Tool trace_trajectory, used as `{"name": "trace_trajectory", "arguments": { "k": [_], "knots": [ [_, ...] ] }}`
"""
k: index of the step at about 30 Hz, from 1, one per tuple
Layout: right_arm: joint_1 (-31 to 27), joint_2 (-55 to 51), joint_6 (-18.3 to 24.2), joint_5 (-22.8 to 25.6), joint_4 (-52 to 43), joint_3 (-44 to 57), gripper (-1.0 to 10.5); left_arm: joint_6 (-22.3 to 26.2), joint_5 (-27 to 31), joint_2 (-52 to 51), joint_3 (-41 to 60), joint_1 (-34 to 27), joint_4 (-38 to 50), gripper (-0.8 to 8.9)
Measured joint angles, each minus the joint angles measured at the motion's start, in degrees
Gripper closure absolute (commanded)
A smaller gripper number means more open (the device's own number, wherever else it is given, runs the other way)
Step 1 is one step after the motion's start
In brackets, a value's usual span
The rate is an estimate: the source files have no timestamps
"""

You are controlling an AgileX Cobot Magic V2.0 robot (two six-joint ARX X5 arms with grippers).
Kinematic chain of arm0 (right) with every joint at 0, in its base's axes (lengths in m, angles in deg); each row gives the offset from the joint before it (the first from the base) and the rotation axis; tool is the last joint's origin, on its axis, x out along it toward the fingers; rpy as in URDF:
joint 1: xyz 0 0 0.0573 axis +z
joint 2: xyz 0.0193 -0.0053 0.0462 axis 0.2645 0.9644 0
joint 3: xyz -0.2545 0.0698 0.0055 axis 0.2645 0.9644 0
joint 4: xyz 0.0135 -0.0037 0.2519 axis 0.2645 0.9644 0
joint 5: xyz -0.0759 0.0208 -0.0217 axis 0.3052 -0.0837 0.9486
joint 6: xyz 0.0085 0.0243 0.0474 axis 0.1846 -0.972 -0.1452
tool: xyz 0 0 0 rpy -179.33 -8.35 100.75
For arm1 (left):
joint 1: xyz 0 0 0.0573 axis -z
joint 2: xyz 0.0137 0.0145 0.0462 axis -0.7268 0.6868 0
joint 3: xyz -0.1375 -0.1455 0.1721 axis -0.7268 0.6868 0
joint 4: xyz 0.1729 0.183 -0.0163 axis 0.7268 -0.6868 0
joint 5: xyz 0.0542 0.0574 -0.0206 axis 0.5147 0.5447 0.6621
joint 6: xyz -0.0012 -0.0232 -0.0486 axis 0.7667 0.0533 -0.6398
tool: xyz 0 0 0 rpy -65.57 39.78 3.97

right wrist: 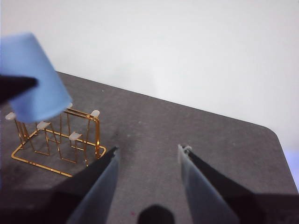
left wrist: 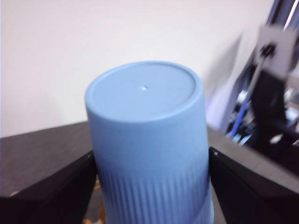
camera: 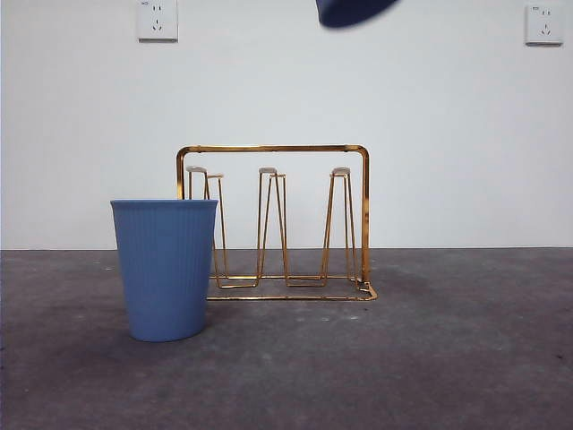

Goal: Pick up cup 1,put cup 1 in the cup rack,pick up cup 2,put cup 2 in the cup rack

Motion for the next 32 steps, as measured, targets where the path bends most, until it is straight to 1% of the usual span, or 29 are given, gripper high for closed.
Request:
{"name": "trace_trajectory", "arguments": {
  "k": [3,5,9,19,32],
  "knots": [
    [0.0,0.0,0.0,0.0,0.0,0.0,7.2,1.5,2.8,4.7,-2.3,0.0,-2.1,8.19],
    [0.0,0.0,0.0,0.0,0.1,0.0,7.2,2.0,3.2,7.2,-3.1,0.0,-2.1,8.19],
    [0.0,0.0,0.0,0.0,0.9,0.0,7.2,2.4,6.4,10.3,-3.4,-0.3,-2.1,8.20],
    [0.0,0.0,0.0,0.0,1.2,0.0,7.2,2.4,7.6,15.5,-3.5,-2.4,-1.2,8.20],
    [0.0,0.0,0.0,0.0,1.4,0.0,7.2,0.4,8.7,20.0,-3.5,-3.4,0.5,8.20]
  ]
}}
